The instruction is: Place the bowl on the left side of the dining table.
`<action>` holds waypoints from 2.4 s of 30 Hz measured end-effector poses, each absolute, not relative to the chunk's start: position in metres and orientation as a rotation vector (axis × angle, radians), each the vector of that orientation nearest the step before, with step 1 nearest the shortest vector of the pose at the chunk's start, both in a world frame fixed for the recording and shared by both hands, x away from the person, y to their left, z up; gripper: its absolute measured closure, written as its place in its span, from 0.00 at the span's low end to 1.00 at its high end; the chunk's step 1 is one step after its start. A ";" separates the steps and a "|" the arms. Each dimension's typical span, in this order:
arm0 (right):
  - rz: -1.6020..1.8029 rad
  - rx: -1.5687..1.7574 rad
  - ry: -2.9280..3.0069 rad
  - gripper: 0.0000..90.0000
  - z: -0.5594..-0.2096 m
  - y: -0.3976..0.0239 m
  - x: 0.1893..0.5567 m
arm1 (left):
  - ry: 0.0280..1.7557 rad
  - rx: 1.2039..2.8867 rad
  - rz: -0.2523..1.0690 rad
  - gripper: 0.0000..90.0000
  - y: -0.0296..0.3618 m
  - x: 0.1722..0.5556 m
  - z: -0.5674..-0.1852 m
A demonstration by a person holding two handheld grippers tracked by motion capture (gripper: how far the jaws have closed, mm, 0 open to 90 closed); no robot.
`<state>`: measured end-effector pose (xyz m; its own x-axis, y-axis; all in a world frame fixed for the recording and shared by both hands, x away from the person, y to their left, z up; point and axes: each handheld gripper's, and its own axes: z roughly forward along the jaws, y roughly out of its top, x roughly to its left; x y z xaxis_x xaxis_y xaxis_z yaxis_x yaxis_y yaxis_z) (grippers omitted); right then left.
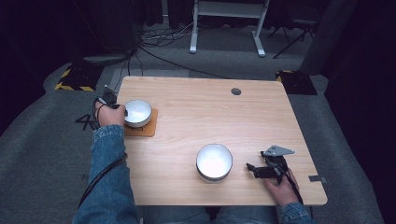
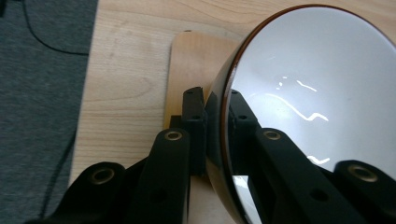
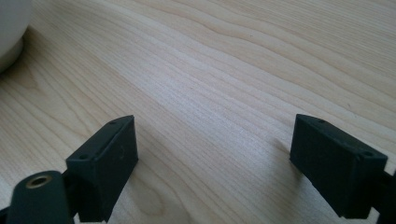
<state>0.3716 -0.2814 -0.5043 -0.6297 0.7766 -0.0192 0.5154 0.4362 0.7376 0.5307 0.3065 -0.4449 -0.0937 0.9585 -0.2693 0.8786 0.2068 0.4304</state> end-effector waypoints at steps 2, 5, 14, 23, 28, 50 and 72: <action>1.019 1.103 2.336 0.16 -0.504 -0.281 0.372 | 1.982 1.716 0.237 0.85 0.306 0.531 -0.443; 1.017 1.102 2.337 0.16 -0.504 -0.281 0.372 | 1.959 1.706 0.279 0.76 0.303 0.531 -0.438; 1.018 1.103 2.336 0.16 -0.504 -0.281 0.372 | 1.834 1.749 0.420 0.58 0.290 0.525 -0.410; 1.019 1.104 2.337 0.16 -0.504 -0.281 0.372 | 1.729 1.757 0.492 0.53 0.278 0.509 -0.382; 1.022 1.107 2.336 0.16 -0.504 -0.281 0.372 | 1.656 1.791 0.511 0.51 0.270 0.495 -0.367; 1.020 1.104 2.337 0.16 -0.504 -0.281 0.372 | 1.282 1.937 0.433 0.45 0.218 0.423 -0.340; 1.020 1.106 2.336 0.16 -0.504 -0.281 0.372 | 1.064 1.942 0.293 0.43 0.208 0.377 -0.368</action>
<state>0.3717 -0.2812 -0.5044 -0.6283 0.7779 -0.0158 0.5170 0.4326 0.7386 0.3770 0.2085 -0.3685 0.6055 0.7726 -0.1910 0.5656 -0.2490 0.7862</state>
